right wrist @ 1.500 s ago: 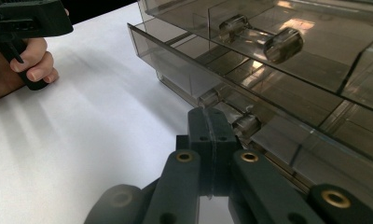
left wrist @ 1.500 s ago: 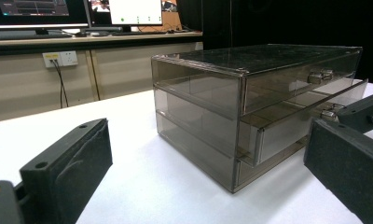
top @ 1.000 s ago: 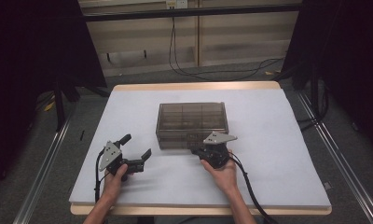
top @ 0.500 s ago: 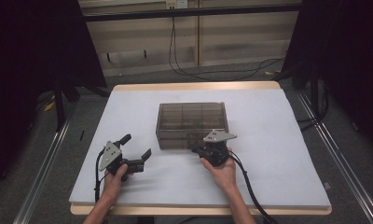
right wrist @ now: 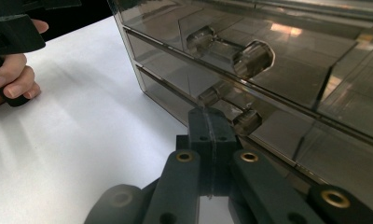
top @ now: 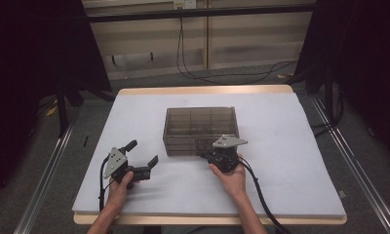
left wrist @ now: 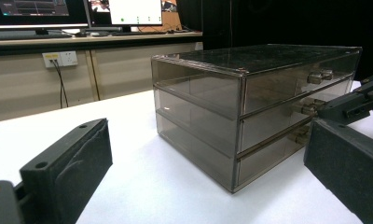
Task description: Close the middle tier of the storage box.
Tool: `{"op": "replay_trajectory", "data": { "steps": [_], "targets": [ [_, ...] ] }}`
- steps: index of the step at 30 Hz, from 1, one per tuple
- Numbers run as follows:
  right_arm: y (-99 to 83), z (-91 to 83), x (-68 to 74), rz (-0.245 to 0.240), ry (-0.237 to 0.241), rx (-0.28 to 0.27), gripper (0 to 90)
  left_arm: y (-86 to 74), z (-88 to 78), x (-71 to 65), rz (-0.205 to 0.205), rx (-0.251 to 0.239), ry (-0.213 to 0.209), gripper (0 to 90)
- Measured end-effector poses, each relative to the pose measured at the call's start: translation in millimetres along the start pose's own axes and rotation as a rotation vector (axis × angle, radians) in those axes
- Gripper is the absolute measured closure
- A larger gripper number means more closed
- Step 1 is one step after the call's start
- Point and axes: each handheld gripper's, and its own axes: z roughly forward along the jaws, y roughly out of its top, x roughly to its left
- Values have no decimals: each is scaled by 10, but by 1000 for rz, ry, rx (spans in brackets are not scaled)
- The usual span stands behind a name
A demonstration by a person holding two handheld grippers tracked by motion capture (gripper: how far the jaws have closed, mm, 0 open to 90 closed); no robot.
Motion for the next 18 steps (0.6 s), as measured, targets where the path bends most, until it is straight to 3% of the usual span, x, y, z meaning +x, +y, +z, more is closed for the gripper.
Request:
{"op": "replay_trajectory", "data": {
  "steps": [10, 18],
  "targets": [
    [16, -1, 6, -3, -6, -2, 900, 0, 0, -1, 0, 1, 0, 9],
    [-38, -66, 28, -13, 35, -20, 894, -1, 0, -2, -4, 0, 0, 9]
  ]
}}
